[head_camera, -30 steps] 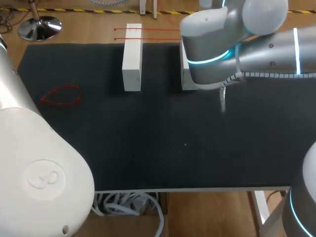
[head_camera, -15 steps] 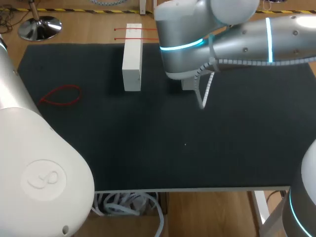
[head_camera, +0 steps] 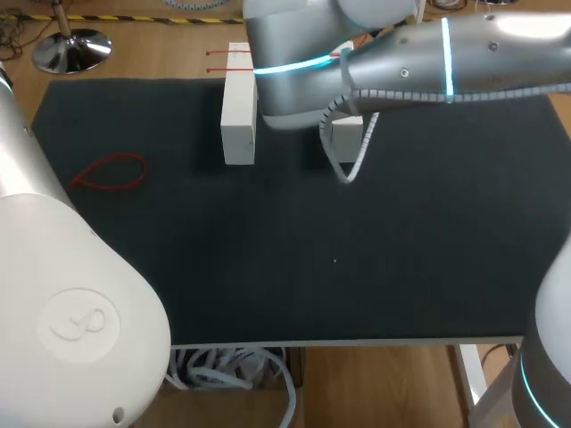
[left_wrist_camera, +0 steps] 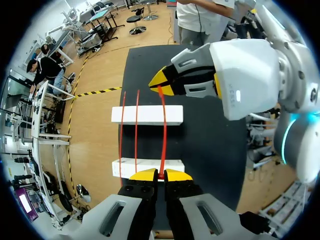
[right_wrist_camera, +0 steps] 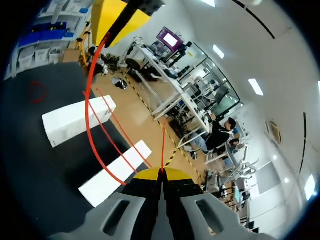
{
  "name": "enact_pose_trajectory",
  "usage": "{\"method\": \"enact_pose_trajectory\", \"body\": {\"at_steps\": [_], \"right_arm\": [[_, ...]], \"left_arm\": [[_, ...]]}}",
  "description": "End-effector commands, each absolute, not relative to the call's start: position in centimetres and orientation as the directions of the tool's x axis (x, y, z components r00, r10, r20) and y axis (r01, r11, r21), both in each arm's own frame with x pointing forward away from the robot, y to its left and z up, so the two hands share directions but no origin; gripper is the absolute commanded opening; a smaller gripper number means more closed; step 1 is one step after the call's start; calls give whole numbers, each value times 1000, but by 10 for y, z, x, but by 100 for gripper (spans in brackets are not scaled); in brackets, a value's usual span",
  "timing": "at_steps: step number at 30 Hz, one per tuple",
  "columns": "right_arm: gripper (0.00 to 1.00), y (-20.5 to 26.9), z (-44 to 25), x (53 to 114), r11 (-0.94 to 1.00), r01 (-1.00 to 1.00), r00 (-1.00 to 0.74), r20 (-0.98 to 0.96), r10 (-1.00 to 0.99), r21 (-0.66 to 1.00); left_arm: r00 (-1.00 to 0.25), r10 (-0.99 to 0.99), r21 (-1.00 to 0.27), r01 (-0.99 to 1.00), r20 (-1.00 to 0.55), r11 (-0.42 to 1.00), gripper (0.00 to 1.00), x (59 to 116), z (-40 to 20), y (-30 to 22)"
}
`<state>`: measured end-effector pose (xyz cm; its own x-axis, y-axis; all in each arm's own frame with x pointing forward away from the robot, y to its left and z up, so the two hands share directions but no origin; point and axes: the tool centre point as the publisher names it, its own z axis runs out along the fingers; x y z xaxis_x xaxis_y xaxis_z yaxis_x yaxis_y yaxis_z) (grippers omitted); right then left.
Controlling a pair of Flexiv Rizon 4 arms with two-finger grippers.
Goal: Grab the tape and strap the tape.
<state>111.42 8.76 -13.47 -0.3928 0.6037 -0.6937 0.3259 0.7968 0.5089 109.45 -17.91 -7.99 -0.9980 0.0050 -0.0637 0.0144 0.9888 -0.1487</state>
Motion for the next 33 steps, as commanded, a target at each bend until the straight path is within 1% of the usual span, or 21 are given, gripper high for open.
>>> {"method": "enact_pose_trajectory", "body": {"at_steps": [1, 8, 13, 33], "right_arm": [[0, 98, -130, 1117, 814, 426, -390, -731, 560, 395], [0, 104, -129, 1116, 826, 433, -405, -741, 535, 361], [0, 108, -129, 1116, 856, 416, -417, -772, 479, 306], [0, 128, -129, 1109, 886, 369, -437, -789, 431, 279]], "left_arm": [[-998, 4, -146, 13, -63, 989, 0, 1094, -79, -179], [-998, 4, -146, 13, -63, 989, 0, 1094, -79, -179], [-998, 4, -146, 13, -63, 989, 0, 1094, -79, -179], [-998, 4, -146, 13, -63, 989, 0, 1094, -79, -179]]}}
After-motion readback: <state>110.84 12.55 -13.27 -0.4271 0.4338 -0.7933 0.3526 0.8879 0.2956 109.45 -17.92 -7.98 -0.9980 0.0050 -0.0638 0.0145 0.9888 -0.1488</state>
